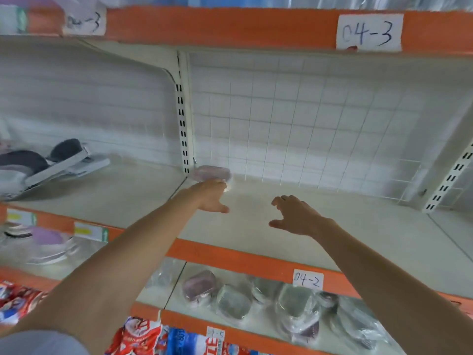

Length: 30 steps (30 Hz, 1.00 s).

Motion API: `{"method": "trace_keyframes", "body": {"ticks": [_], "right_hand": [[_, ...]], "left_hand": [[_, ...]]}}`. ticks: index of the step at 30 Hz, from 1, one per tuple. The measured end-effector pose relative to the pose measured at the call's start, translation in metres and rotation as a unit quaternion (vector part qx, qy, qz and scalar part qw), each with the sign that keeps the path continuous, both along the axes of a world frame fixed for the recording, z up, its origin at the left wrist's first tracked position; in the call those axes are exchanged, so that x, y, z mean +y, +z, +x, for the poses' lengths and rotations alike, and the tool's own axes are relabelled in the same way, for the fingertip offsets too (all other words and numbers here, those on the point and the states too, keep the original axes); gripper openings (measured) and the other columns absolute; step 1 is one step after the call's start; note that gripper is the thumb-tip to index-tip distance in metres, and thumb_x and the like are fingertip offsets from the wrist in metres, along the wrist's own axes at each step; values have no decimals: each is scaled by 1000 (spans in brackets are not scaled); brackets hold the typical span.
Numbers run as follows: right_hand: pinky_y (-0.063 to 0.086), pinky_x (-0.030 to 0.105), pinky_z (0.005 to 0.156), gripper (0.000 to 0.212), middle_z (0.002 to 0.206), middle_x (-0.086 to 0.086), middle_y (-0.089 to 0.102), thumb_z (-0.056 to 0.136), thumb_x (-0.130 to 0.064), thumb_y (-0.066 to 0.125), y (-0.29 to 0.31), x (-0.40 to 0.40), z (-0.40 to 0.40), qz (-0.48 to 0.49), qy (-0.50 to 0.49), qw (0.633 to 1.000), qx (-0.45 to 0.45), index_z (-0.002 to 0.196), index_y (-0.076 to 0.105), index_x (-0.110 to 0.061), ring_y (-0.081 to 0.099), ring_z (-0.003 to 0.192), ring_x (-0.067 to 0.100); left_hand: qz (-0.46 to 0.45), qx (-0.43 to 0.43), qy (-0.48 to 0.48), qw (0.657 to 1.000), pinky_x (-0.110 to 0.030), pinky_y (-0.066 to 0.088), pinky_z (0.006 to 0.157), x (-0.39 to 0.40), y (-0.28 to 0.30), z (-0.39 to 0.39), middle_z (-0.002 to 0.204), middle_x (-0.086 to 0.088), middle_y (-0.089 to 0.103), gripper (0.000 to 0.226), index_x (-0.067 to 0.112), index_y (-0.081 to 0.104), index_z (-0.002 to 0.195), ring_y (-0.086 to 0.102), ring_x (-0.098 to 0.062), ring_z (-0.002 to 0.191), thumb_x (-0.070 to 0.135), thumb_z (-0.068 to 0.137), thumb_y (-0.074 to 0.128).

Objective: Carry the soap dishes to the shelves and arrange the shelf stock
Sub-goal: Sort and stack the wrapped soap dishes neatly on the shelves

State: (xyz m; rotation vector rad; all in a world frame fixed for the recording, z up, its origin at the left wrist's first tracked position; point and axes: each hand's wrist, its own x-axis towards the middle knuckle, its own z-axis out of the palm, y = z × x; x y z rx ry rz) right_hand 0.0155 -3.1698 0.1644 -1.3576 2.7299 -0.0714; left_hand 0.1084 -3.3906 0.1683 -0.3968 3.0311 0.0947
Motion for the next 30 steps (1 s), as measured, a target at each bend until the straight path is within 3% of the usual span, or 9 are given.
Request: {"method": "trace_keyframes", "body": {"ticks": [3, 6, 17, 23, 30], "right_hand": [[34, 34, 105, 61, 140, 3, 44, 93, -41, 55, -7, -28, -16, -6, -11, 1000, -12, 143, 34, -13, 38, 129, 20], [34, 33, 105, 60, 139, 2, 44, 93, -40, 54, -13, -47, -31, -10, -24, 999, -21, 142, 34, -14, 38, 129, 19], [34, 33, 105, 58, 138, 2, 46, 92, -41, 56, -24, -67, -77, -11, -65, 998, -24, 140, 37, -13, 37, 129, 19], [33, 33, 105, 58, 139, 3, 45, 93, -40, 55, -29, -53, -87, -18, -79, 996, -31, 140, 37, -12, 37, 130, 19], [34, 33, 106, 58, 139, 2, 46, 93, -41, 55, -38, -2, -78, -28, -103, 994, -37, 141, 37, -13, 38, 129, 18]], "left_hand": [[0, -27, 7, 1000, -30, 30, 110, -39, -3, -19, 154, -8, 28, 83, 7, 28, 149, 30, -23, 139, 45, 86, 66], [-11, -40, 28, 999, -32, 36, 98, -75, -2, -39, 144, -9, 35, 73, 2, 38, 136, 36, -25, 131, 45, 84, 68], [7, -72, 19, 997, -36, 21, 118, -130, -19, -95, 160, -9, 8, 118, 5, 1, 153, 14, -24, 146, 56, 74, 73], [0, -34, 13, 999, -34, 37, 102, -120, -27, -104, 133, -5, 36, 99, 6, 35, 138, 30, -22, 127, 63, 67, 74], [-6, -20, -31, 999, -30, 41, 91, -54, -28, -106, 120, -1, 38, 86, 11, 45, 126, 33, -18, 120, 65, 65, 74]]}}
